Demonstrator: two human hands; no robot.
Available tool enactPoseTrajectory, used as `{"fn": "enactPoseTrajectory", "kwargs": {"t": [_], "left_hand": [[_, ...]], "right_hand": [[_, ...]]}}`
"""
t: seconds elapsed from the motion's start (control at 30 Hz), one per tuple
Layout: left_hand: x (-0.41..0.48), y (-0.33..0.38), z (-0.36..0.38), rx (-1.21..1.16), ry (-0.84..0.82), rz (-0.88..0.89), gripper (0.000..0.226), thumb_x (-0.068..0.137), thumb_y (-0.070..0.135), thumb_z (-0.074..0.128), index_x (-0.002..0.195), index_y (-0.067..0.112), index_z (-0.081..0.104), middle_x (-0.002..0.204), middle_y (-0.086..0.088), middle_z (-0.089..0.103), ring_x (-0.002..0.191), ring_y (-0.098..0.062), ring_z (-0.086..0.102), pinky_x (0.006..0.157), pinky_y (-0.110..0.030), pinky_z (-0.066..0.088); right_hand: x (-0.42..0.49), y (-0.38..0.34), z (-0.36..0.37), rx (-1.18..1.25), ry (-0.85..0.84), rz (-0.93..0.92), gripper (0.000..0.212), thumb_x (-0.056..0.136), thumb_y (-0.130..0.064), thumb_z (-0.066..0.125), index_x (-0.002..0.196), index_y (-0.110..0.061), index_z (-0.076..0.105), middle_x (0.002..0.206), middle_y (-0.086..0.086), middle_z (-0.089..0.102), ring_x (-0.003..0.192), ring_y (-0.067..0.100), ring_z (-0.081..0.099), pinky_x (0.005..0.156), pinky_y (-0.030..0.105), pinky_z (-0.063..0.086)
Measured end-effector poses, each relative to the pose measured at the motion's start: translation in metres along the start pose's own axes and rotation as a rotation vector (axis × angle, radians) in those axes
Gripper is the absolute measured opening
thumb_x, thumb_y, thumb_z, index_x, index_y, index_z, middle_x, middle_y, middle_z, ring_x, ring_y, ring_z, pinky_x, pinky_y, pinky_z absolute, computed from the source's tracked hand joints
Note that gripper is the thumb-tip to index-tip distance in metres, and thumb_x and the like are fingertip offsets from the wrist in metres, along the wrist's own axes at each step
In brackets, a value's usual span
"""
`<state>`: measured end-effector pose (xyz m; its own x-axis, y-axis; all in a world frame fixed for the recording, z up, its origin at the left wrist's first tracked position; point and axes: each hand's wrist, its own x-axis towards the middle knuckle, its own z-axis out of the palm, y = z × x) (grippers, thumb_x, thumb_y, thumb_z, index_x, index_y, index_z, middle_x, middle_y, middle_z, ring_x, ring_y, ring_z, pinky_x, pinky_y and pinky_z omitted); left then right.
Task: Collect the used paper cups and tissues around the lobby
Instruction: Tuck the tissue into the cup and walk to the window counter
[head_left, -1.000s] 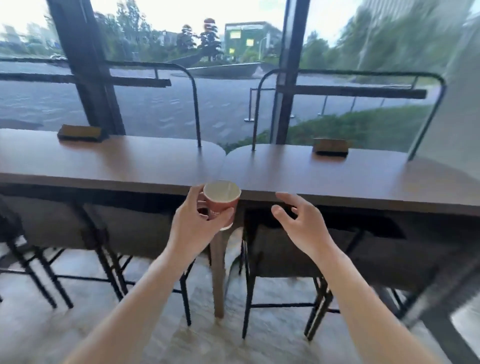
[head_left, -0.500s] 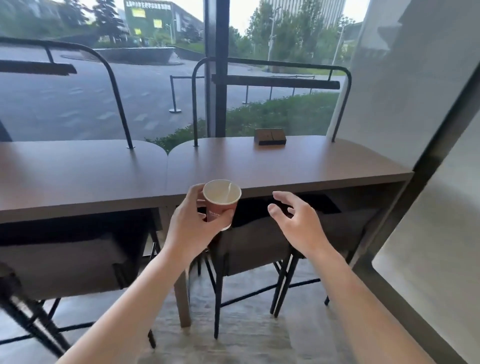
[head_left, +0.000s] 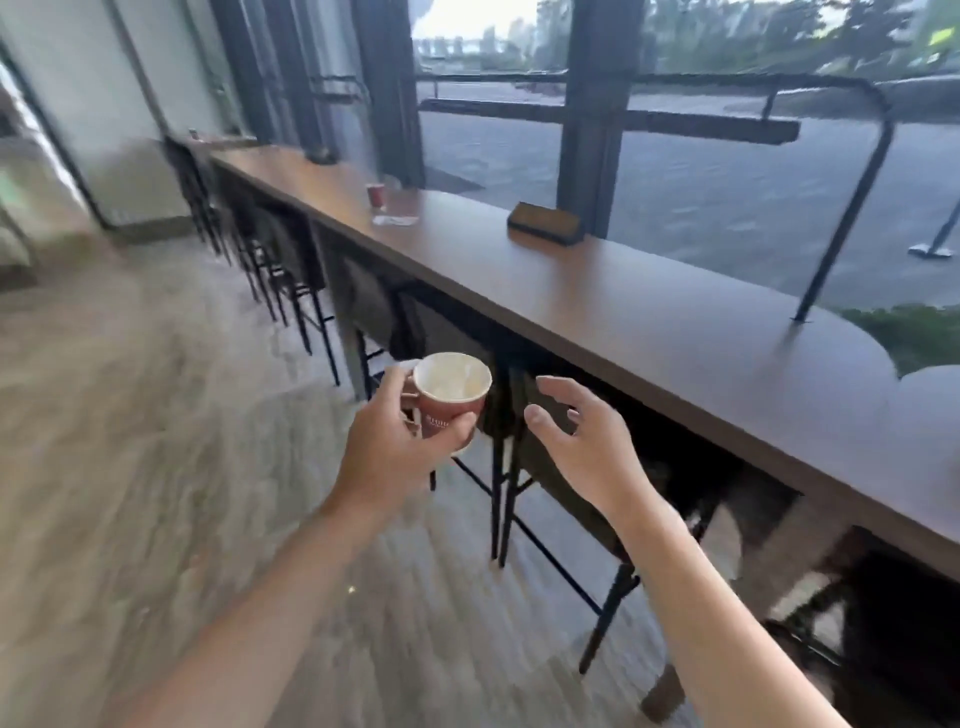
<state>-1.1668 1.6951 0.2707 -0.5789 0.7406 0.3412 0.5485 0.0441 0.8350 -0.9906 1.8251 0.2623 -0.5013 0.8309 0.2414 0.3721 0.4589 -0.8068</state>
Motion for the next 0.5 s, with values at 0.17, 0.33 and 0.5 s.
{"fn": "enactPoseTrajectory", "kwargs": {"t": [0.17, 0.33, 0.5], "left_hand": [[0.004, -0.033, -0.096, 0.092, 0.273, -0.089, 0.057, 0.06, 0.057, 0.078, 0.112, 0.046, 0.054, 0.107, 0.024, 0.068, 0.098, 0.005, 0.066, 0.075, -0.018, 0.051], [0.025, -0.065, -0.147, 0.114, 0.387, -0.098, 0.061, 0.059, 0.063, 0.075, 0.114, 0.046, 0.054, 0.107, 0.025, 0.068, 0.1, 0.004, 0.066, 0.076, -0.016, 0.05], [0.083, -0.097, -0.161, 0.093, 0.32, -0.061, 0.059, 0.067, 0.056, 0.079, 0.119, 0.04, 0.055, 0.112, 0.023, 0.067, 0.104, 0.001, 0.065, 0.078, -0.021, 0.054]], "right_hand": [[0.043, -0.057, 0.097, 0.083, -0.199, -0.175, 0.047, 0.09, -0.053, 0.059, 0.134, -0.036, 0.056, 0.134, -0.018, 0.059, 0.124, 0.005, 0.053, 0.107, 0.034, 0.045], [0.075, -0.096, 0.154, 0.084, -0.272, -0.25, 0.049, 0.092, -0.048, 0.059, 0.138, -0.03, 0.054, 0.137, -0.014, 0.058, 0.128, 0.01, 0.052, 0.108, 0.035, 0.044], [0.121, -0.104, 0.178, 0.07, -0.204, -0.234, 0.046, 0.094, -0.046, 0.059, 0.137, -0.032, 0.055, 0.135, -0.016, 0.059, 0.126, 0.008, 0.052, 0.107, 0.035, 0.045]]}}
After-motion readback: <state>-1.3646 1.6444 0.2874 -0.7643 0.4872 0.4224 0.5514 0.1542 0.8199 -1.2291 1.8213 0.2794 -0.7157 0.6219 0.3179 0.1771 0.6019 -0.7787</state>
